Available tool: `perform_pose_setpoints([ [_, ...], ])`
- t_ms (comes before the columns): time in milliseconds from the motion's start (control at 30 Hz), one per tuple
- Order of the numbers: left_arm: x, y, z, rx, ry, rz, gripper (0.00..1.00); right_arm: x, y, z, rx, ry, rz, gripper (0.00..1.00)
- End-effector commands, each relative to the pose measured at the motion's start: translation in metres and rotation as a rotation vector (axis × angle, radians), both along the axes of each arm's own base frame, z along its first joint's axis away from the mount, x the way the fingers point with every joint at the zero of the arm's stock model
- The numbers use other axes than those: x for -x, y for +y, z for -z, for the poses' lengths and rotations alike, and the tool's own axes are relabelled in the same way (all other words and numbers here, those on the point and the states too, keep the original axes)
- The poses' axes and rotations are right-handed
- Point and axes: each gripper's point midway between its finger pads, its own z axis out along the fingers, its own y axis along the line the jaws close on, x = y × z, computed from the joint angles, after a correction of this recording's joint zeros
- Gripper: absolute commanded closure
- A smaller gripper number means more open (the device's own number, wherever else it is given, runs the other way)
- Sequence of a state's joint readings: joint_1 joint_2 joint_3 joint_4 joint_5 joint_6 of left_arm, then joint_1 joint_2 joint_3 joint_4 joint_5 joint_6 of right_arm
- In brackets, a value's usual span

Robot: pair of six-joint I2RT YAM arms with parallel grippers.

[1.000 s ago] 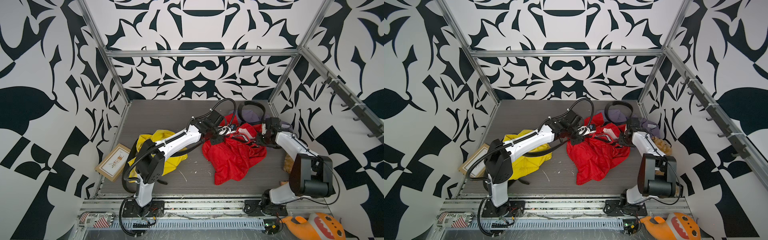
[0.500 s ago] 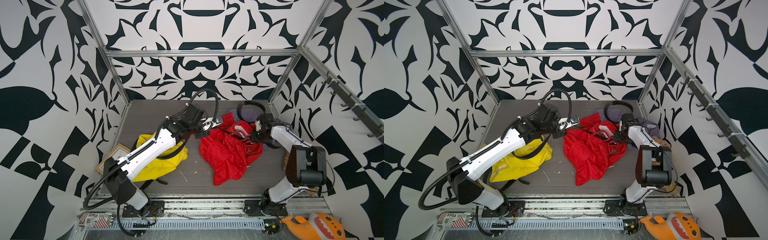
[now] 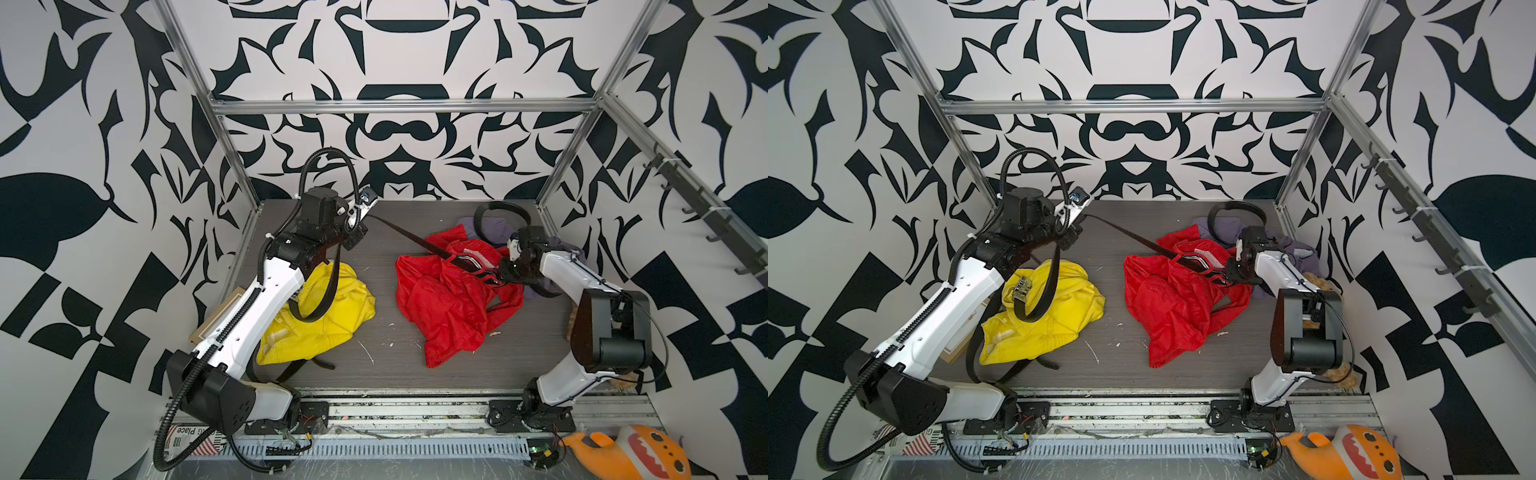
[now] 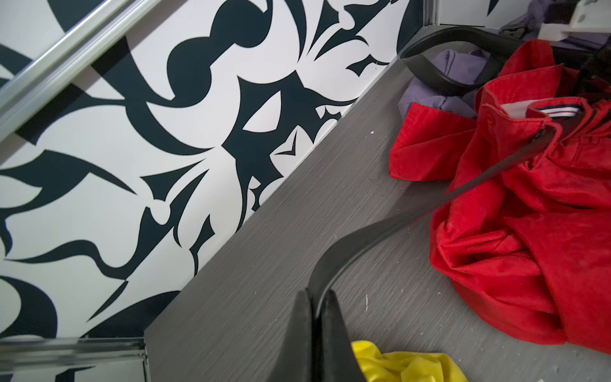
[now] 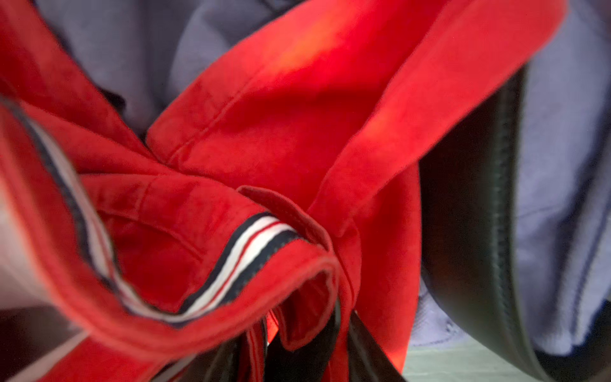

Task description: Remove the belt from the trousers

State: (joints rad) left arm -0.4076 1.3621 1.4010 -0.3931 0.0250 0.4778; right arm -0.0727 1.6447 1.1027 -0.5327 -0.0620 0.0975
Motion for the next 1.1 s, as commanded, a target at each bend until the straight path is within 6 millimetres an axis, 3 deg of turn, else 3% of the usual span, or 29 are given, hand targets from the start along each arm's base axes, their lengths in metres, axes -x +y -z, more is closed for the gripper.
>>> perform_pose_setpoints([
  [0,-0.021,0.080,-0.118,0.209,-0.331,-0.316,1.00,0.016,-0.053,0.019,0.212,0.087,0.098,0.51],
  [367,-0.025,0.131,-0.182,0.351,-0.448,-0.459,1.00,0.019,-0.056,0.022,0.219,0.103,0.100,0.51],
  [667,-0.035,0.103,-0.216,0.445,-0.469,-0.312,1.00,0.018,-0.056,0.022,0.219,0.102,0.101,0.50],
  [833,-0.041,0.081,-0.253,0.447,-0.540,-0.241,1.00,0.019,-0.056,0.024,0.217,0.108,0.099,0.50],
  [967,-0.035,0.083,-0.286,0.436,-0.633,-0.249,1.00,0.020,-0.056,0.027,0.216,0.118,0.096,0.50],
  [1067,-0.028,0.084,-0.297,0.437,-0.662,-0.240,1.00,0.021,-0.055,0.028,0.215,0.118,0.099,0.50],
])
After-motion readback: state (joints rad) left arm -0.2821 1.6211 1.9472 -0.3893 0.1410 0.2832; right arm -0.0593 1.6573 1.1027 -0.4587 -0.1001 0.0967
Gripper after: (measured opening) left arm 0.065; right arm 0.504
